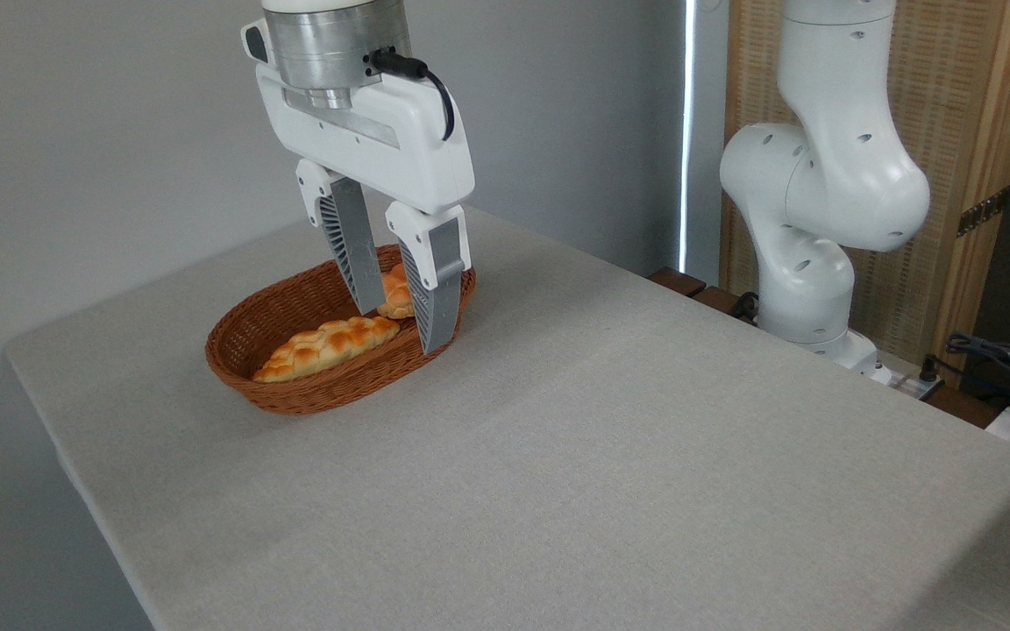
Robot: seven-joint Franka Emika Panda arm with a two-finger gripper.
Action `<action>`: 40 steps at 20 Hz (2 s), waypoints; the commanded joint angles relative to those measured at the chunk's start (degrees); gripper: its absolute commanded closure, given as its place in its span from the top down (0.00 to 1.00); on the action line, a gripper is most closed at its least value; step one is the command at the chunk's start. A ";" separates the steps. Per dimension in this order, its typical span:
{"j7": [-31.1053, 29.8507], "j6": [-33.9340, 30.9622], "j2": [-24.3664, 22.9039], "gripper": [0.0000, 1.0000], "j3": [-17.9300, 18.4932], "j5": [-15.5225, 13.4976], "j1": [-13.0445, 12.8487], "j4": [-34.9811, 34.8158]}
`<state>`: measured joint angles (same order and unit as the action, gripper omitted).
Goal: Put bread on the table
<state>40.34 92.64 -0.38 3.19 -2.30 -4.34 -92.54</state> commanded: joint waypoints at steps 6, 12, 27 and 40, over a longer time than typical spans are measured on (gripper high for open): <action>1.06 -1.58 -0.15 1.00 0.67 -1.04 -0.76 0.52; 0.97 -0.44 -1.72 1.00 -2.75 -1.13 -0.40 -2.54; 1.94 24.50 -10.43 1.00 -21.47 -7.20 -3.30 -23.99; 9.85 29.53 -7.62 1.00 -24.11 -7.89 -3.30 -26.46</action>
<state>48.92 120.97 -7.56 -20.89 -8.65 -7.86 -118.63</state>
